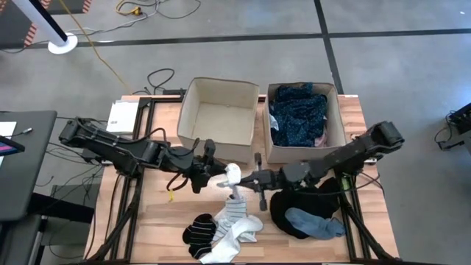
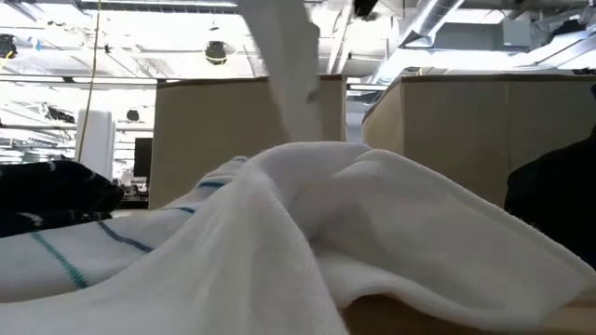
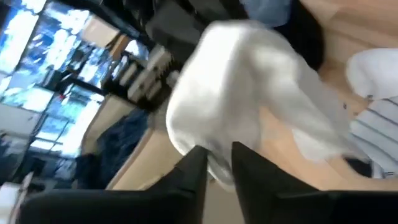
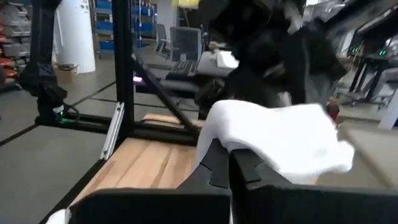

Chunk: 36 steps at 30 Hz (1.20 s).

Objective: Sort clothes
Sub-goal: Put the white sock into the left laundry organizer

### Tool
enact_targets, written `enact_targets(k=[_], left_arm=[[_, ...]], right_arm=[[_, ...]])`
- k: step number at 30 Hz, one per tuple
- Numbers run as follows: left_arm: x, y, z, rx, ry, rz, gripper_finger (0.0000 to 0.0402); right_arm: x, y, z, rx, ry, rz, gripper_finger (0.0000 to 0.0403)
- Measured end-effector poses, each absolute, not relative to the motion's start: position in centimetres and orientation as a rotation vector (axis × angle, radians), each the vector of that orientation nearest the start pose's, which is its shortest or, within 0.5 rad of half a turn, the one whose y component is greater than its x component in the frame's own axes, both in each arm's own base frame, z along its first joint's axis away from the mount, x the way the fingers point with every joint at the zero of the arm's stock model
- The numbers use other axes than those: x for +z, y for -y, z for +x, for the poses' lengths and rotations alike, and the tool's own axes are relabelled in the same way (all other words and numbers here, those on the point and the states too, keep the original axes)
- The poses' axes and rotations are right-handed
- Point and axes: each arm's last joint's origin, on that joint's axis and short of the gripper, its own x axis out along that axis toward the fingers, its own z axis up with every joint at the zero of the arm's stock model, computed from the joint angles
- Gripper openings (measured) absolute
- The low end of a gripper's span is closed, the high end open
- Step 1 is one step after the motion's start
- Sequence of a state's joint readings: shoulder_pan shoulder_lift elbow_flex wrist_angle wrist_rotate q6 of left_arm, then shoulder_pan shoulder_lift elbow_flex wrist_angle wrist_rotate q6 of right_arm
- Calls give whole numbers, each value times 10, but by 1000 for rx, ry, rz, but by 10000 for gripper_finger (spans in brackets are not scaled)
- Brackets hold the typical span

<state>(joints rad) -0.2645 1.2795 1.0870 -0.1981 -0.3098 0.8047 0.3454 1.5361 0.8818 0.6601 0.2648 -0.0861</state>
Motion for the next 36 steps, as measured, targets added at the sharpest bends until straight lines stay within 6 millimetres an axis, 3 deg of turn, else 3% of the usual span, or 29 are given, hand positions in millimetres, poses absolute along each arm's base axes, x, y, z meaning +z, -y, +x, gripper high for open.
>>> enact_targets(k=[6,11,17,25,36], left_arm=[[351,65,254,-25,-341,842,149],[356,62,237,-66,-362,731,191],[338,68,234,-281,-459,585,198],[303,75,237,-435,-516,511,195],[269,95,266,-604,-453,439,195]], right_arm=[[299,-90,299,45,40,-137,1],[319,-70,287,-12,76,-175,0],[342,-37,281,-95,131,-191,0],[372,-2,295,-115,121,-234,0],[396,35,302,-184,62,-246,0]])
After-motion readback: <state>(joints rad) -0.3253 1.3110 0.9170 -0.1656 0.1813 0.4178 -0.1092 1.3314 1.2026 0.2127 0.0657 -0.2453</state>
